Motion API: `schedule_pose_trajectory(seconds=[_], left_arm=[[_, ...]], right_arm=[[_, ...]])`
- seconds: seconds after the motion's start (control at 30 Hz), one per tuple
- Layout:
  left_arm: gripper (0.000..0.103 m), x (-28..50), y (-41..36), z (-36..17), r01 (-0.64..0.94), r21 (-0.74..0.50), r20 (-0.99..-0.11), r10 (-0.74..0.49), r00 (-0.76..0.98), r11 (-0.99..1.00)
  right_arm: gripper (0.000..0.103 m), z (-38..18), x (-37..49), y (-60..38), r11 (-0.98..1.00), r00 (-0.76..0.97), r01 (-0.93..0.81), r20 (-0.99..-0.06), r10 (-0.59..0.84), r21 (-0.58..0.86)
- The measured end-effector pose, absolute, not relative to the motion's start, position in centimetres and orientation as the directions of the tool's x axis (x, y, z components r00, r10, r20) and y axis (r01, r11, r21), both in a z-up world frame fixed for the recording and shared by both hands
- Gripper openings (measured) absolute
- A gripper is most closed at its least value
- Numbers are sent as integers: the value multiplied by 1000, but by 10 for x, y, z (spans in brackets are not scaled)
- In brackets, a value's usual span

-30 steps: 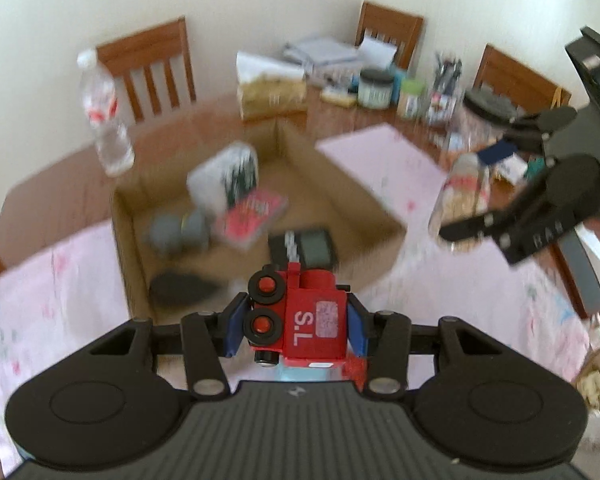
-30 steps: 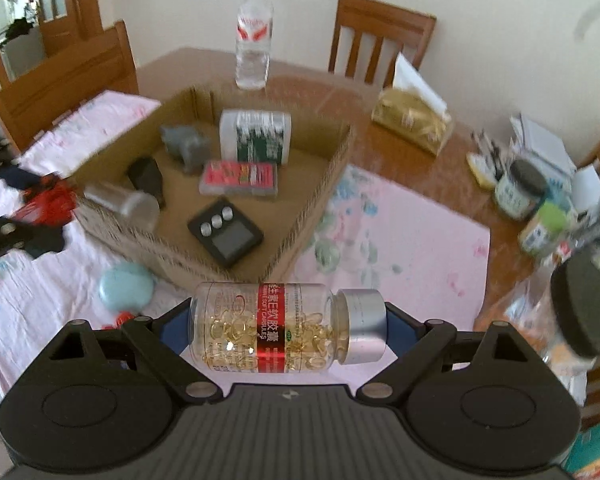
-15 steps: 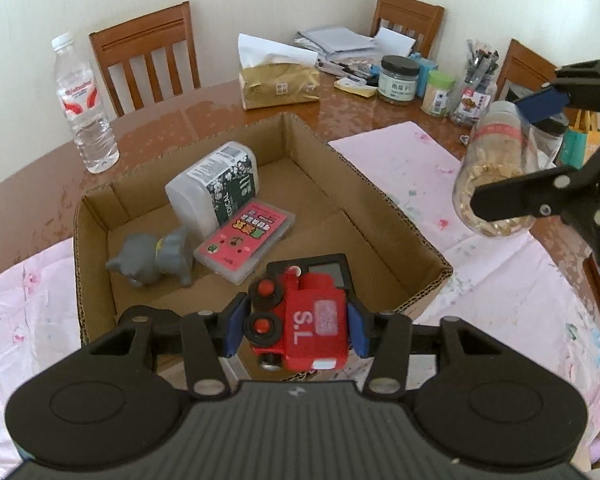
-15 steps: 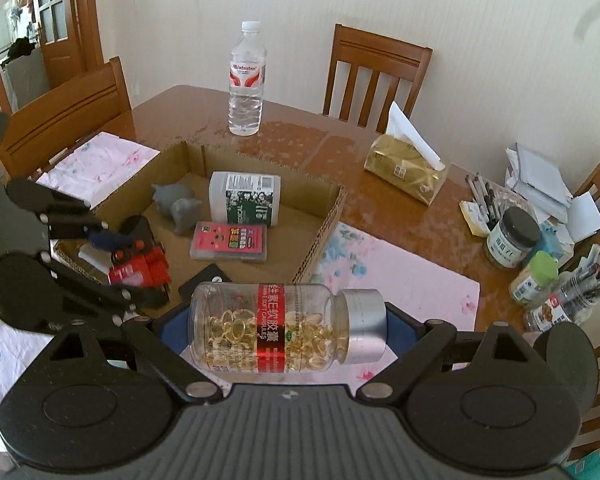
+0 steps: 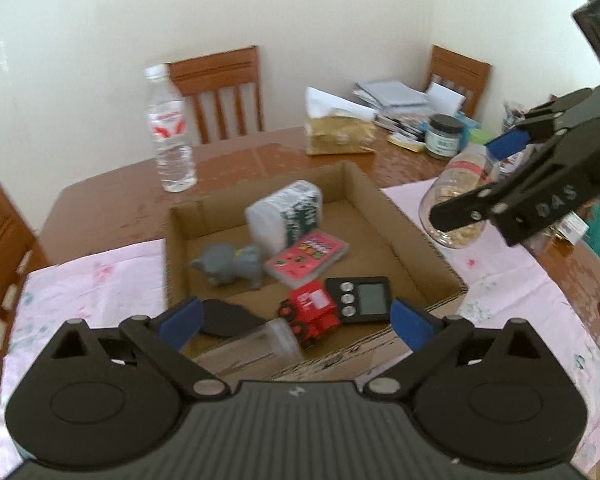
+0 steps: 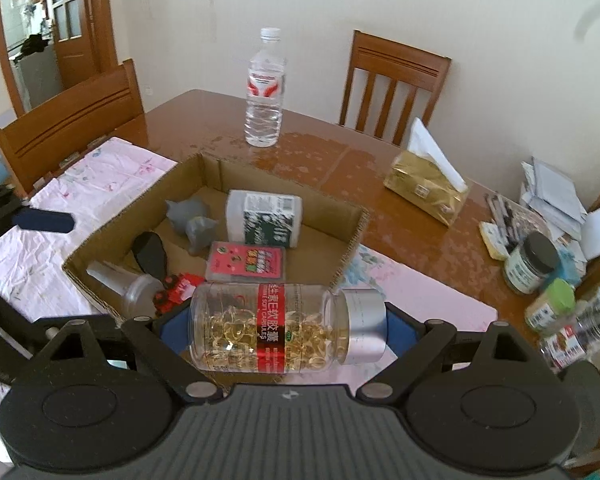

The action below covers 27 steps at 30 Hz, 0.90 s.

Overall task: Organize rigid objects
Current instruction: 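Place the train in the box with the left tool while the right tool places the capsule bottle there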

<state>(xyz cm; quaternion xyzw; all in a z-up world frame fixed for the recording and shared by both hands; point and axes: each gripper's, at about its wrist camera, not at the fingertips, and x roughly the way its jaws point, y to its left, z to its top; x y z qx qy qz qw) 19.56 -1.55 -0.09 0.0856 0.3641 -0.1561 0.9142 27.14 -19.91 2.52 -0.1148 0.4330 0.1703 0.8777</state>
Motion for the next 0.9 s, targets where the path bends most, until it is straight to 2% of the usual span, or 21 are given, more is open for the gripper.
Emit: schedule_pose_trajectory(seconds=[0.23, 0.57, 0.7, 0.9], left_arm=[[102, 173, 12, 4, 225, 23, -653, -155, 741, 974], [102, 153, 42, -1, 114, 43, -663, -57, 746, 993], [102, 149, 50, -1, 89, 48, -667, -35, 744, 995], [102, 149, 51, -4, 77, 61, -671, -16, 741, 995]], right_arm=[[96, 5, 306, -171, 902, 516, -431, -822, 241, -6], [96, -31, 351, -154, 914, 454, -406, -865, 213, 12], [103, -25, 359, -158, 933, 510, -361, -838, 196, -2], [103, 1, 350, -170, 954, 574, -300, -801, 168, -15]])
